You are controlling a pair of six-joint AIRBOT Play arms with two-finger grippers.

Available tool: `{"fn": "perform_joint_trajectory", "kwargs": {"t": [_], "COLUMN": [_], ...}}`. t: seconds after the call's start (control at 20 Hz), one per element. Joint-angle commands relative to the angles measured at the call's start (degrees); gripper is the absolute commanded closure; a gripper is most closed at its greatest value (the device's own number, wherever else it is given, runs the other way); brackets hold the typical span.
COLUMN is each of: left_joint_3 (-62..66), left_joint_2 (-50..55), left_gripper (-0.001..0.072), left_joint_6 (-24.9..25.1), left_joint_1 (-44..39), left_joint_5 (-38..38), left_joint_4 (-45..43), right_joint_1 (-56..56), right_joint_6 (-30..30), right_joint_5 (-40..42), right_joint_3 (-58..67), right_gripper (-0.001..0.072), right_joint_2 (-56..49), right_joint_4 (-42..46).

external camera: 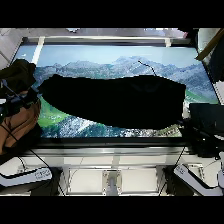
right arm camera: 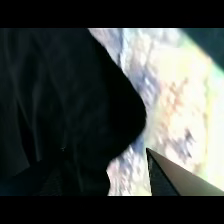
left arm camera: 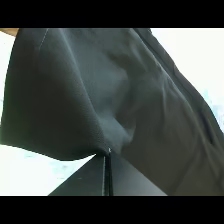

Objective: Fold the clothes and pants, and hang the long-sleeved shirts on hangers.

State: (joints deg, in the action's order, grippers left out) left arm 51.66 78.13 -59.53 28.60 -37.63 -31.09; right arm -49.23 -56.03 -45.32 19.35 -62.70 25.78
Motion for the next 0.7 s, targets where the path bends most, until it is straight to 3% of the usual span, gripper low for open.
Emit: {"fn": "perform_joint_trajectory", "kwargs": {"t": [0.0,0.05,0.15,0.25,0.3,0.45,0.65], "left_joint_3": [0.04,0.04,0.04,0.04,0.04,0.07,0.0], "left_joint_2": [-0.02,0.02,0.02,0.02,0.02,-0.98,-8.63], "left_gripper": [0.0703,0.0704,0.0704,0.0704,0.0704,0.0706,0.0706], "left_joint_6": [0.0,0.0,-0.02,0.0,0.0,-1.51,-18.58], "left_joint_1": [-0.17,-0.17,-0.17,-0.17,-0.17,0.11,0.39], "left_joint_5": [0.59,0.96,1.86,2.05,2.01,0.28,-9.01], "left_joint_4": [-2.01,-2.12,-2.12,-2.14,-2.16,-6.45,-35.52], "right_joint_1": [0.0,0.0,0.0,0.0,0.0,-0.15,-5.27], "right_joint_6": [3.3,3.28,3.28,3.98,5.46,6.16,-2.54], "right_joint_5": [2.01,2.05,2.01,0.61,-0.85,-6.56,-15.98], "right_joint_3": [2.14,2.89,4.28,5.14,5.42,7.72,16.33], "right_gripper": [0.0166,0.0186,0.043,0.0568,0.0677,0.0689,0.0688], "right_joint_2": [-3.08,-3.26,-3.32,-3.32,-3.3,-2.47,3.98], "right_joint_4": [-4.04,-4.04,-4.02,-3.91,-3.98,-1.14,17.66]}}
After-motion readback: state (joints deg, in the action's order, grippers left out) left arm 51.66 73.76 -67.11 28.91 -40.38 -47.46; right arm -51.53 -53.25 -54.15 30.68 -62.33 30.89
